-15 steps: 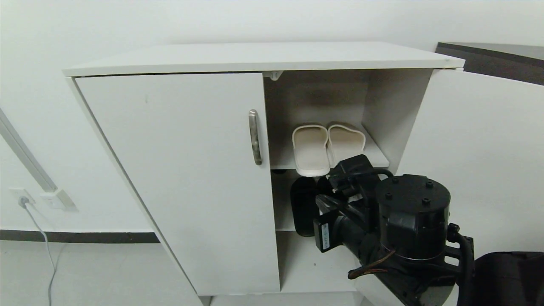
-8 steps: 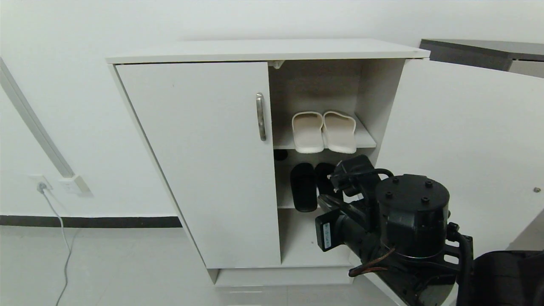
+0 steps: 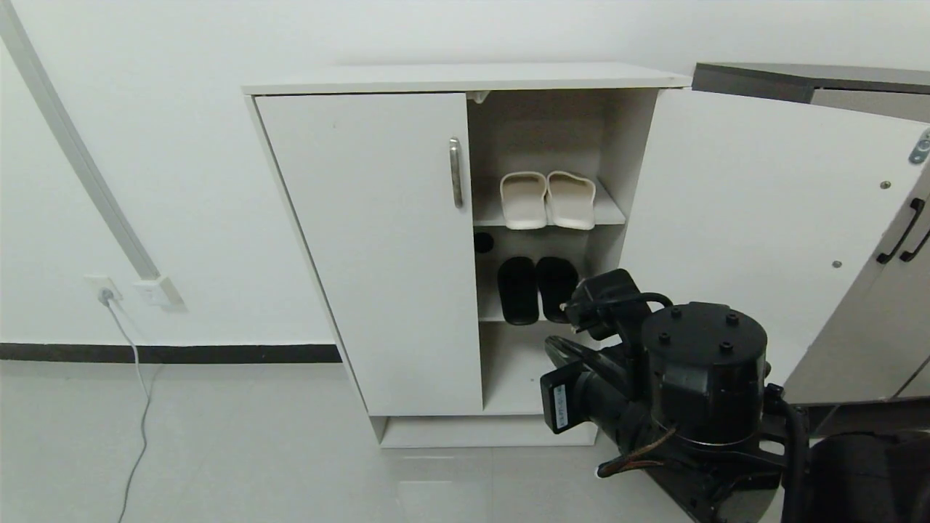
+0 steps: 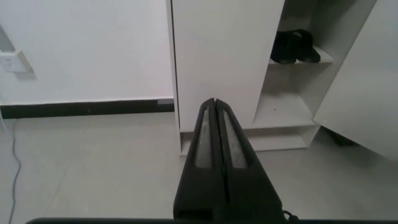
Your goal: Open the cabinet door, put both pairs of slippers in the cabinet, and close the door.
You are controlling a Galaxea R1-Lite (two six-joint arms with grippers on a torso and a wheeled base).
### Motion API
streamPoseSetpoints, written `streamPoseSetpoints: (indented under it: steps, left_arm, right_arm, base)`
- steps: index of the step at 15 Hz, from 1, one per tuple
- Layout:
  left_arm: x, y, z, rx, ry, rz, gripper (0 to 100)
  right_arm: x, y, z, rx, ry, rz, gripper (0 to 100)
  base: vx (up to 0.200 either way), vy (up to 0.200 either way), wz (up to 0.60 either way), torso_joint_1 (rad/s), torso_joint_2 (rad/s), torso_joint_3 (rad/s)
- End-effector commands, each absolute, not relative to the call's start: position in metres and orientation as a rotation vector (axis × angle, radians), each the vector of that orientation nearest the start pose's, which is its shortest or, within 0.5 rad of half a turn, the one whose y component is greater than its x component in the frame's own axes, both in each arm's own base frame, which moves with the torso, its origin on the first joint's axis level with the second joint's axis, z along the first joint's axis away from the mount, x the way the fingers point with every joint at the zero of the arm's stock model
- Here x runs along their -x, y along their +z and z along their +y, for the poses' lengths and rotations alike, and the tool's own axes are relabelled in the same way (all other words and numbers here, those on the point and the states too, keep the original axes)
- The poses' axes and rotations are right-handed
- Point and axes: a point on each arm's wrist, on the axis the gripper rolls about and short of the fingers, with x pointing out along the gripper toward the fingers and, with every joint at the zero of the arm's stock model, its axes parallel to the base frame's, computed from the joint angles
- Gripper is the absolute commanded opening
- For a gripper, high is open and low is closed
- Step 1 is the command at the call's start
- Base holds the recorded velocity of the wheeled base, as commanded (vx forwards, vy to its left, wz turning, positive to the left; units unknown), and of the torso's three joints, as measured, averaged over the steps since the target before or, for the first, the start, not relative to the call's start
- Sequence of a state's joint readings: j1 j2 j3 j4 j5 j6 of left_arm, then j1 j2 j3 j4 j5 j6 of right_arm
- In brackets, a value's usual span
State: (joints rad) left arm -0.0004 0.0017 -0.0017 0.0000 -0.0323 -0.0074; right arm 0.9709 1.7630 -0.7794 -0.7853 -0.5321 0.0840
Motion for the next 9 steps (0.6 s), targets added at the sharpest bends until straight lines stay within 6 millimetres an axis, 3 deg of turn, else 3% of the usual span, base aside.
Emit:
streamPoseSetpoints:
  steps: [1,9]
  left_arm:
    - [0.0228,0.0759,-0.0007,0.008,-0.032,0.0,0]
    - [0.0228,0.0759,-0.0007,0.008,-0.032,0.0,0]
  right_arm:
    - [-0.1871,0.1704,0.2534,0.055,0.43,0.166,0]
    - [-0.1886,0.167,0.2521,0.063,0.424,0.175,0]
  base:
    - [0.0,0.0,0.0,0.0,0.0,0.0]
    - [0.0,0.0,0.0,0.0,0.0,0.0]
